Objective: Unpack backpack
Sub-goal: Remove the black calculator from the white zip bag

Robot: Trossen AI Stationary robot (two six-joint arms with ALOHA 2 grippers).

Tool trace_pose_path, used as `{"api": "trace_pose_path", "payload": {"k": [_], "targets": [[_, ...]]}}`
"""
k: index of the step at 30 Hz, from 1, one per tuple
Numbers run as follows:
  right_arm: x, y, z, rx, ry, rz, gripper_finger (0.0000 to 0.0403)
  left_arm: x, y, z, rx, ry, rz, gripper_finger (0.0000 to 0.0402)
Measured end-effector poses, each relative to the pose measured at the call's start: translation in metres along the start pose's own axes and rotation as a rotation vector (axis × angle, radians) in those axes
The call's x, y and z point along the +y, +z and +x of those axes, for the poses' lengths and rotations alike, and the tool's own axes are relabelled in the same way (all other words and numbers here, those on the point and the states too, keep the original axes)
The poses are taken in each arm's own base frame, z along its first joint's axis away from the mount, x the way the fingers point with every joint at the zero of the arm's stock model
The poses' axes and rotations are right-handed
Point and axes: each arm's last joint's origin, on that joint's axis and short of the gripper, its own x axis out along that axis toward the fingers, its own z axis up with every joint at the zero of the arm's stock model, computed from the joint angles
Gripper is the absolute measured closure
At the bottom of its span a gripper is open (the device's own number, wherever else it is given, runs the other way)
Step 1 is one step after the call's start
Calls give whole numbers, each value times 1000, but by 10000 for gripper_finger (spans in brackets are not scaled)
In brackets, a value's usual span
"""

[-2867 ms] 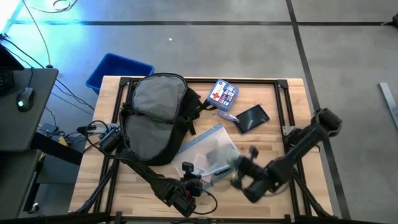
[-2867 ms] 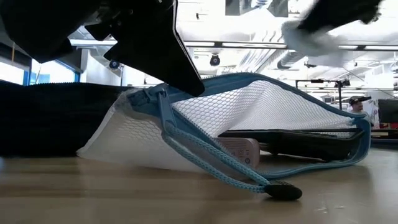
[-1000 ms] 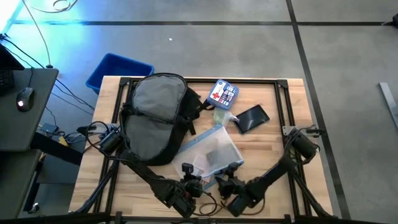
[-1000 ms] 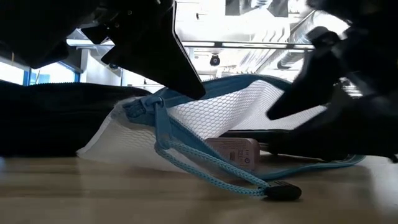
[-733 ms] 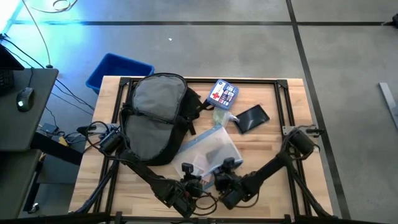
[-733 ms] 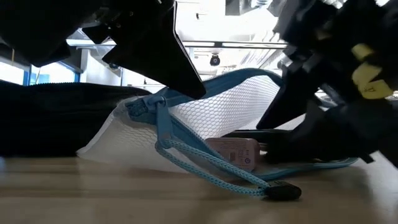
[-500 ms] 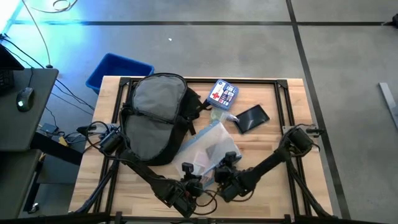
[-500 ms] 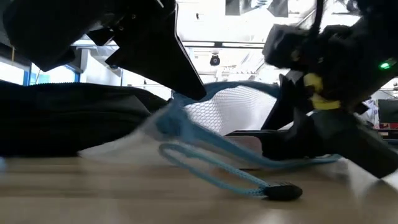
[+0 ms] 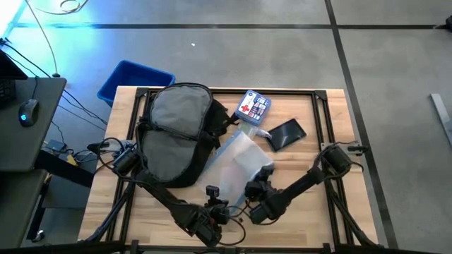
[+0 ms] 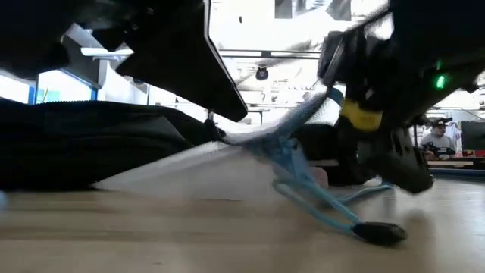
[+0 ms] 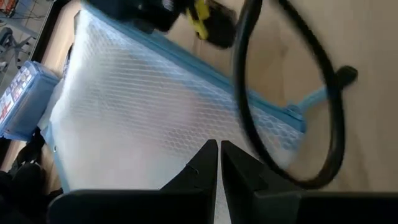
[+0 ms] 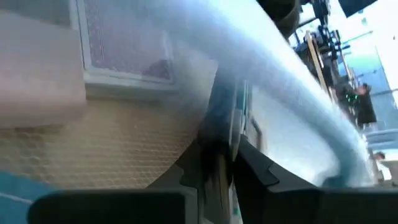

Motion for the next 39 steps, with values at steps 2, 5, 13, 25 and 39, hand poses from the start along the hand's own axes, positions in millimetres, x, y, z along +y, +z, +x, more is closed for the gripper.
{"api": "trace_pose_path", "payload": {"k": [2, 5, 13, 25, 39], "targets": [[-3, 6, -15, 22, 14, 17, 371, 0, 0, 0, -1, 3, 0, 402], [-4, 13, -36, 40, 60, 7, 372, 1, 0, 0, -7, 21, -13, 402], [3, 22, -104, 18, 277, -88, 372, 3, -2, 0, -14, 83, -42, 402], [-32, 19, -187, -259, 138, 32, 373, 4, -3, 0, -8, 87, -42, 402], [-78, -9, -78, -125, -114, 108, 373, 3, -5, -2, 4, 84, -16, 402]]}}
